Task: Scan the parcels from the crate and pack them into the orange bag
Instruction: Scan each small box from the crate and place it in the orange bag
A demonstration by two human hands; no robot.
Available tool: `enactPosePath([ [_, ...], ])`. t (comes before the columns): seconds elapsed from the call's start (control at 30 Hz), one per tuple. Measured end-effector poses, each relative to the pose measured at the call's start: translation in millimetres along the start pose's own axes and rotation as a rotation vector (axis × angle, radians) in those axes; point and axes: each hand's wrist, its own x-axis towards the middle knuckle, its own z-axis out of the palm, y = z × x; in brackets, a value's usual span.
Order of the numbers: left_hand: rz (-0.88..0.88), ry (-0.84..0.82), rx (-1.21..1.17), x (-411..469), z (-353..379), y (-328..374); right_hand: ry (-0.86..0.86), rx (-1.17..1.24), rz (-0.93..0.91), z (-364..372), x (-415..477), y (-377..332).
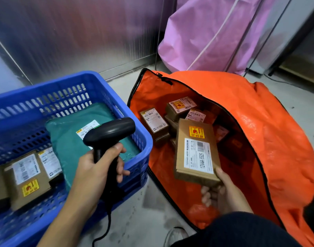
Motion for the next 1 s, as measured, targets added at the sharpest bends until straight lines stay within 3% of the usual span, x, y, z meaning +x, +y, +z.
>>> enactPosePath([
  [0.27,-0.031,0.054,-0.084,0,-6,0,0.084,-0.012,-0.168,45,41,-39],
  [0.7,-0.049,0.047,-0.102,5,-7,-2,0.132,0.158,-0.029,119,135,-82],
  [1.0,-0.043,0.028,-0.123,7,-11,-6,0.183,0.302,-0.006,106,158,-79],
])
